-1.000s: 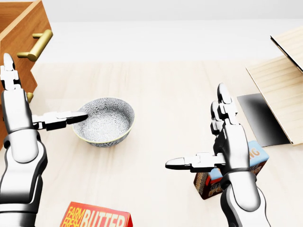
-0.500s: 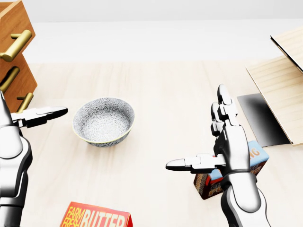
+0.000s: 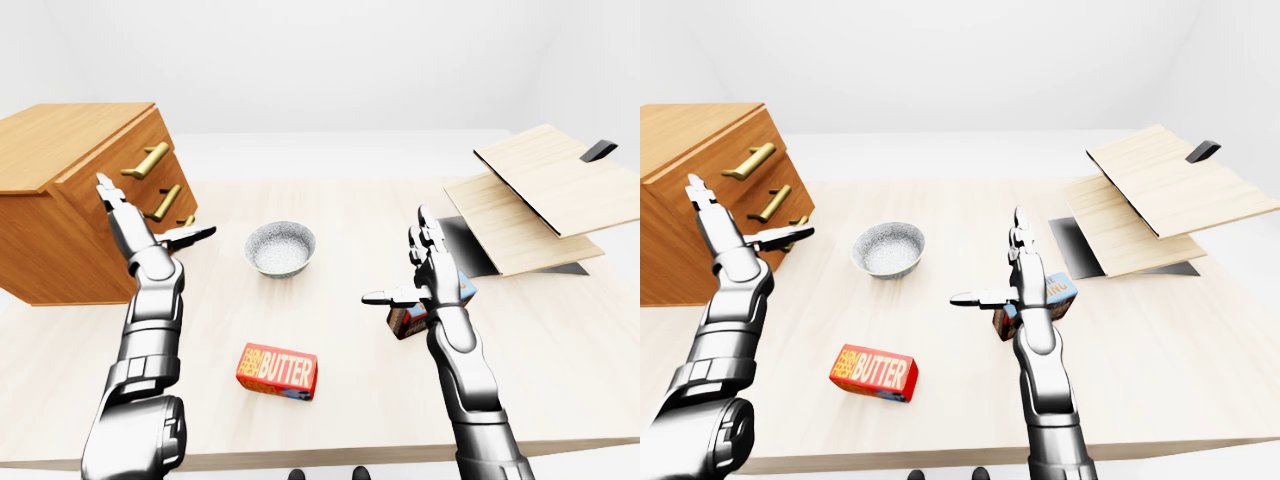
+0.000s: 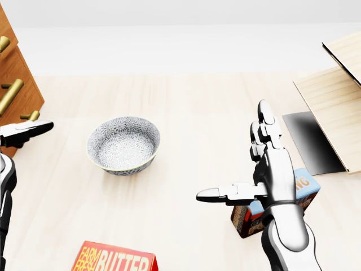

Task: Close the top drawer of the cabinet.

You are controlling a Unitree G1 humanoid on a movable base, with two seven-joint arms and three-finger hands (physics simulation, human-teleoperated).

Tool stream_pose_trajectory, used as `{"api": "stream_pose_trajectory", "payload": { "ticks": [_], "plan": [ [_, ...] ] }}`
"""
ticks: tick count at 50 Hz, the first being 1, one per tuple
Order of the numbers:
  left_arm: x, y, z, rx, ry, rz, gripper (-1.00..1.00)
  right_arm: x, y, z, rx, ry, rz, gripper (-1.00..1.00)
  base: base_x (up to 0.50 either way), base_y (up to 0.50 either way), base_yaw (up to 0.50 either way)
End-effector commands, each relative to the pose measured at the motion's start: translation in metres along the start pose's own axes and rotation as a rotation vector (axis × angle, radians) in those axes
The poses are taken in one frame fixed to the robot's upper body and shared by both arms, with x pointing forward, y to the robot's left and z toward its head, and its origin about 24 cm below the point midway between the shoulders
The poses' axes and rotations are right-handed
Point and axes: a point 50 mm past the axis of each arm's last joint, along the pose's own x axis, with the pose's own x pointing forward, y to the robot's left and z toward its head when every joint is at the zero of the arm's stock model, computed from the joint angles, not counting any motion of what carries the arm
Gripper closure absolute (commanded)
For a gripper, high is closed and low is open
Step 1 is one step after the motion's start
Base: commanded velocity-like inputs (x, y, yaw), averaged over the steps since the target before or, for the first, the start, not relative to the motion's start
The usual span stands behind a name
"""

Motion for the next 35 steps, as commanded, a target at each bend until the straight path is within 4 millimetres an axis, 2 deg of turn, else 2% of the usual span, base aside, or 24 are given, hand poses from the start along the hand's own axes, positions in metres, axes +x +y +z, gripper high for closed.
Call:
{"api": "stream_pose_trajectory", "payload": {
  "ticks": [1,19,35],
  "plan": [
    [0.012,0.016,-0.006,0.014,0.044,0.073,-1.0,0.0,0.0,0.0,0.0,-0.001,0.0,-1.0,0.0,0.0,0.0],
    [0.021,0.031,-0.006,0.011,0.059,0.112,-1.0,-0.001,-0.001,0.0,-0.001,-0.001,0.001,-1.0,0.0,0.0,0.0],
    [0.015,0.026,-0.001,-0.023,0.028,0.096,-1.0,0.0,0.0,0.0,-0.003,0.0,0.002,-1.0,0.0,0.0,0.0]
  ]
}}
